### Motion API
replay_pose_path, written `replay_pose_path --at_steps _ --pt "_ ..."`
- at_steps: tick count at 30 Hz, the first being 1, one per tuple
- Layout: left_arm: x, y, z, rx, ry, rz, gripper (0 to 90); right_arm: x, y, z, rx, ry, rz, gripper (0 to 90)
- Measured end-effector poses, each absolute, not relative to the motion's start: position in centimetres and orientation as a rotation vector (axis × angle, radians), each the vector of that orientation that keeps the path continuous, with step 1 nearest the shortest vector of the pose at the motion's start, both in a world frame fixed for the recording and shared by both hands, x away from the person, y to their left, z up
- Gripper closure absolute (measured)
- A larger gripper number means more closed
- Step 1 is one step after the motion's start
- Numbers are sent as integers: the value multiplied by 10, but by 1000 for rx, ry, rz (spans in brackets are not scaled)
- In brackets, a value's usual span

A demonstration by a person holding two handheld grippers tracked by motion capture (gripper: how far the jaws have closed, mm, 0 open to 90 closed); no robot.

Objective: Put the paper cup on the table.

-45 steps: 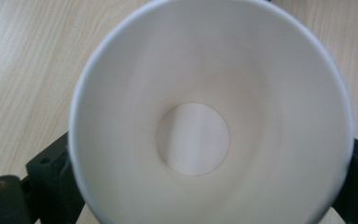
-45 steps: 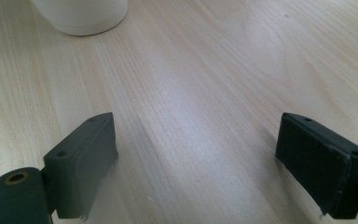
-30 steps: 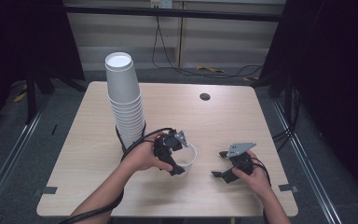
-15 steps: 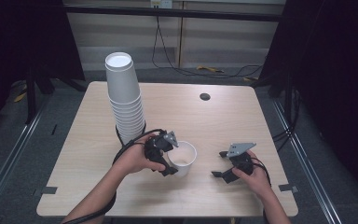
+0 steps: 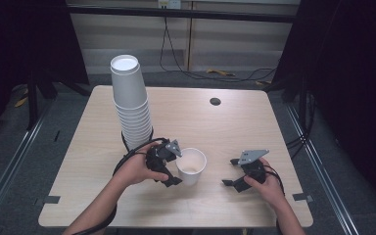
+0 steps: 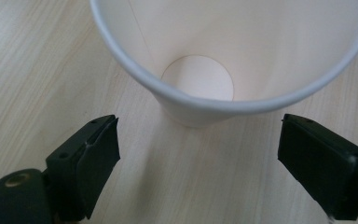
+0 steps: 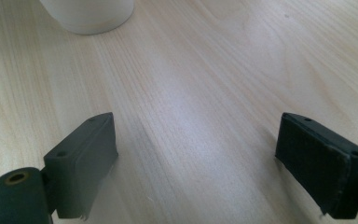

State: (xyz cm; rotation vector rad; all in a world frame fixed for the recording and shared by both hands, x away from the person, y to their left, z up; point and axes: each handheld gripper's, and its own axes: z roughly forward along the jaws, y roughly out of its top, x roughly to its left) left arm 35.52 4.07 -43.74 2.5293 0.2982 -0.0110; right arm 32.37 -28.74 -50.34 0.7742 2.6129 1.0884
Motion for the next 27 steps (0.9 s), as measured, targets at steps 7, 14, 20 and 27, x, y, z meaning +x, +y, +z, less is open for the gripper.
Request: replay_pose_path --at_steps 7,14,20,27 --pt "354 47 -439 2540 290 -10 128 324 -287 -503 774 2613 1088 120" --pt "351 57 -443 2539 299 -1 130 324 -287 -503 775 2613 1089 120" --pt "348 67 -448 2521 334 -4 134 324 -287 -503 775 2613 1089 120" --pt "344 75 -451 2509 344 1 138 324 -287 -503 775 2613 1089 119"
